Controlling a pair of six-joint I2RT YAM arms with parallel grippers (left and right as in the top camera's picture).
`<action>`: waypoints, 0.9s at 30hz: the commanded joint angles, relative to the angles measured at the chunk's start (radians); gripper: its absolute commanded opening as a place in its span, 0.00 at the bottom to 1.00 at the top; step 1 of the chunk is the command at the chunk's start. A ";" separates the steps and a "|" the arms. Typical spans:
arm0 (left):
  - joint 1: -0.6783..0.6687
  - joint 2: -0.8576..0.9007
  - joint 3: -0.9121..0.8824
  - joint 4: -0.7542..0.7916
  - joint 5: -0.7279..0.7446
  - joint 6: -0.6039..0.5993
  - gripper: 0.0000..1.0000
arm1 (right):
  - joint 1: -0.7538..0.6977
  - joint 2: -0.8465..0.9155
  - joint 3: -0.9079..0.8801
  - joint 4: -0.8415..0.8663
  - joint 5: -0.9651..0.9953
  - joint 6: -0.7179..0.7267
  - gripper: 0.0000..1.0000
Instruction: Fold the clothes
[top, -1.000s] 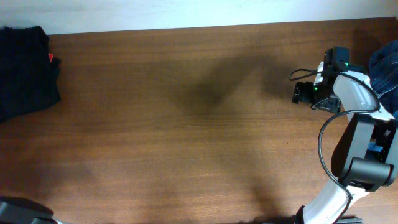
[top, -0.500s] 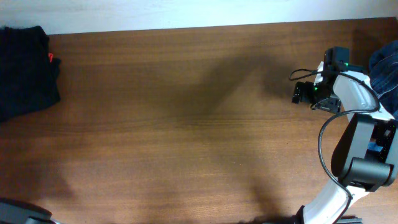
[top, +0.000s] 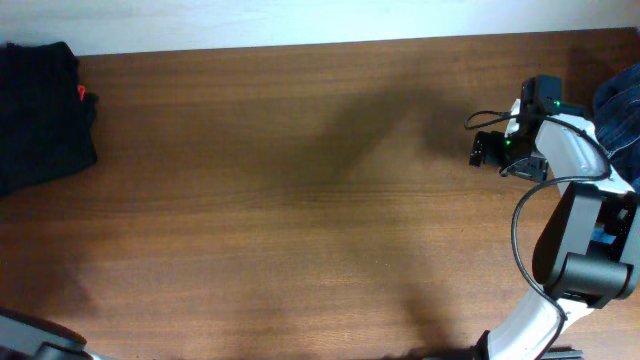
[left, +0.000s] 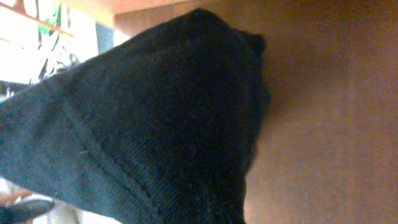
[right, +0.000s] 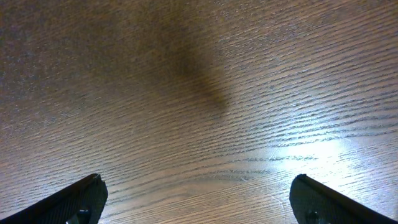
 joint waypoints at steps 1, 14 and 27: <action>-0.044 -0.001 0.052 0.005 0.017 0.068 0.00 | -0.003 -0.019 0.014 0.000 -0.006 0.006 0.99; -0.266 -0.001 0.378 0.104 0.238 0.391 0.00 | -0.003 -0.019 0.014 0.000 -0.006 0.006 0.99; -0.485 0.007 0.419 0.503 0.322 0.953 0.00 | -0.004 -0.019 0.014 0.000 -0.006 0.006 0.99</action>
